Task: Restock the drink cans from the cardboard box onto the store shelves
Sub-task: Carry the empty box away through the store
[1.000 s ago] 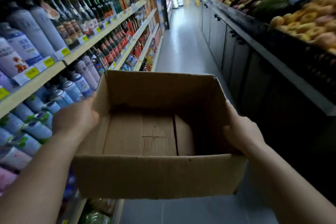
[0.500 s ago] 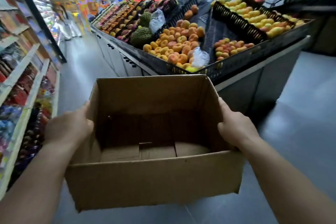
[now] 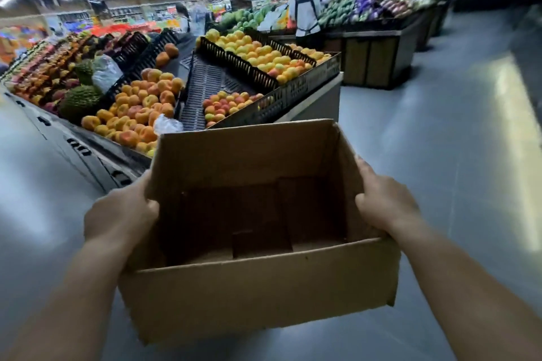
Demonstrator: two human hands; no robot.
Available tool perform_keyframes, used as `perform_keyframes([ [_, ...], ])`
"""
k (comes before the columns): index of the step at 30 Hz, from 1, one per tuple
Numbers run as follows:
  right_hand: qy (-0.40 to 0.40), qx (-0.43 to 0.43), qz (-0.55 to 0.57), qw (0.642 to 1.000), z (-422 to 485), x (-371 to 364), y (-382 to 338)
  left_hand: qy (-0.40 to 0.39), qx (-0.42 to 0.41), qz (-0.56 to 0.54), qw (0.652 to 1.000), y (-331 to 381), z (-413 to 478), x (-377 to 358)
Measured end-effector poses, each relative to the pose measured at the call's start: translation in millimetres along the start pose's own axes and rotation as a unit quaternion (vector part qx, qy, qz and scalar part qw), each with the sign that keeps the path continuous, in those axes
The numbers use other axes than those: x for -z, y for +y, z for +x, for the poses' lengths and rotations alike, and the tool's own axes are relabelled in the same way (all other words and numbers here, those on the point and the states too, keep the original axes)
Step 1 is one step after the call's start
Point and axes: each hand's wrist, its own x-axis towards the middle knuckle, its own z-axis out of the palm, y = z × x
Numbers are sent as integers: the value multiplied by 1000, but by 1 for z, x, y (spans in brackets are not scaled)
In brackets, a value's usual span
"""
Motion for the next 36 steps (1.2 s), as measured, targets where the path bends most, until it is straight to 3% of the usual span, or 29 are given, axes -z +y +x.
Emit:
perform_keyframes([
  [10,9,-101,-14,995,79,41,138,-3,-73,-8,997,179,66,-59],
  [18,35,-160,-35,986,195,23,195,22,-128,-37,991,278,188,-140],
  [26,46,-216,-47,974,334,20,253,-6,-173,-59,983,390,317,-202],
  [36,36,-189,-46,980,533,19,404,-6,-138,-31,990,571,420,-309],
])
